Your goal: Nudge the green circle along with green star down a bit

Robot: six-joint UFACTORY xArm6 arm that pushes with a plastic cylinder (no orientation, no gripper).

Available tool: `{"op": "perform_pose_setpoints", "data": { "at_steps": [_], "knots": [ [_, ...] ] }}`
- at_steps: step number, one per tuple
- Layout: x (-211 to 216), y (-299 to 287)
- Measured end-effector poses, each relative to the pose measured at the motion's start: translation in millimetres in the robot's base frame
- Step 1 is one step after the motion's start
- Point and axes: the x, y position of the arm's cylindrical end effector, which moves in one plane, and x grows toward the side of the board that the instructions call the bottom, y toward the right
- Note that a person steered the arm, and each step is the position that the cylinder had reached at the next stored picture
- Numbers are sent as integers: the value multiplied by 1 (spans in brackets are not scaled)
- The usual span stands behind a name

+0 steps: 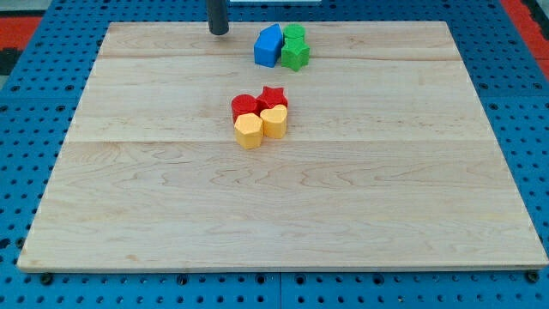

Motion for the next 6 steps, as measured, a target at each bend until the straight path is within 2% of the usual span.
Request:
{"op": "perform_pose_setpoints", "data": {
  "at_steps": [1,2,3,4,6],
  "knots": [
    [-1,0],
    [-4,24],
    [-14,79],
    [-13,110],
    [9,111]
  ]
}}
